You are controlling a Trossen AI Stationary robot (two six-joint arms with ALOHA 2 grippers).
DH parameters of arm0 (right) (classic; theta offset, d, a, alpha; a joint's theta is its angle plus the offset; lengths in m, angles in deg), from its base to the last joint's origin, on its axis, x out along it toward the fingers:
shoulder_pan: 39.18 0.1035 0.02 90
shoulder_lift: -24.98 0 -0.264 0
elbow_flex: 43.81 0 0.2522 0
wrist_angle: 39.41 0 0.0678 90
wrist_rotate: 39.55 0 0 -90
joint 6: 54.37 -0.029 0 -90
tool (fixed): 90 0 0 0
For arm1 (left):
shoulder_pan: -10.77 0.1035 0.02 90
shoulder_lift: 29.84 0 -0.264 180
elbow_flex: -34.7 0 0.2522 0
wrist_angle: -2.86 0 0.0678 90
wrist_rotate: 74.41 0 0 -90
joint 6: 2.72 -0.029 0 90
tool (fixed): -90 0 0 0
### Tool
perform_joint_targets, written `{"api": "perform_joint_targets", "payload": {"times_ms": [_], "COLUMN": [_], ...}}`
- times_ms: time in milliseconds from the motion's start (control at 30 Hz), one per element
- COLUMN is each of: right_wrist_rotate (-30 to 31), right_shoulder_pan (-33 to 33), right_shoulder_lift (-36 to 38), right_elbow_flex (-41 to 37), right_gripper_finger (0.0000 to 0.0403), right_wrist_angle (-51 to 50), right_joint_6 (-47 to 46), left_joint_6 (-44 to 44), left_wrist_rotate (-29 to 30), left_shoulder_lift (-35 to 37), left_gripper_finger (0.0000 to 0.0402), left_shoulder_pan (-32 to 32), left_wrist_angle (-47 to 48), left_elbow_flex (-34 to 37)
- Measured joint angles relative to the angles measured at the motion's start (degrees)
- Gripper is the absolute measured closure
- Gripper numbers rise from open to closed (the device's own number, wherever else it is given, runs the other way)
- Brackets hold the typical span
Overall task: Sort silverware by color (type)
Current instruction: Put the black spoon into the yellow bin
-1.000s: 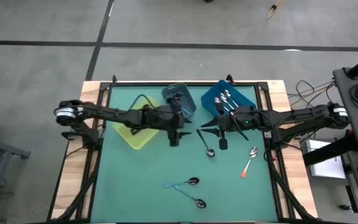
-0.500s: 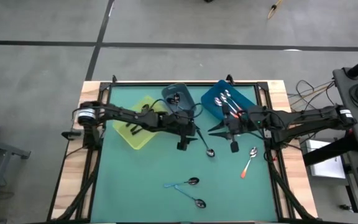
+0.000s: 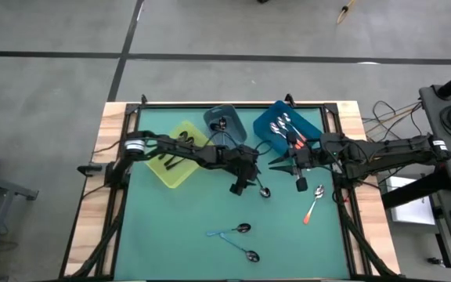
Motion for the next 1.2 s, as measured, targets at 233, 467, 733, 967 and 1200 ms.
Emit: {"api": "perform_joint_targets", "payload": {"times_ms": [233,467,733,967,1200], "right_wrist_rotate": [0.48,0.52,0.50,0.50,0.50], "right_shoulder_pan": [-0.01,0.00,0.00,0.00,0.00], "right_shoulder_lift": [-0.56,-0.52,-0.51,-0.49,-0.49], "right_elbow_flex": [-0.04,-0.04,-0.04,-0.04,-0.04], "right_gripper_finger": [0.0351,0.0351,0.0351,0.0351,0.0351], "right_wrist_angle": [0.23,0.38,0.57,0.59,0.61], "right_joint_6": [0.73,0.70,0.90,0.96,0.96], "left_joint_6": [-0.41,-0.43,-0.41,1.46,6.38], "left_wrist_rotate": [-1.43,-1.49,-1.89,-2.28,-4.66], "left_shoulder_lift": [-1.79,-5.04,-5.96,-5.98,-5.98], "left_gripper_finger": [0.0189,0.0189,0.0200,0.0259,0.0315], "left_shoulder_pan": [1.15,1.76,1.75,1.75,1.70], "left_wrist_angle": [-0.11,-0.56,-0.23,1.99,3.21], "left_elbow_flex": [-0.32,-2.07,-2.88,-2.96,-2.91]}}
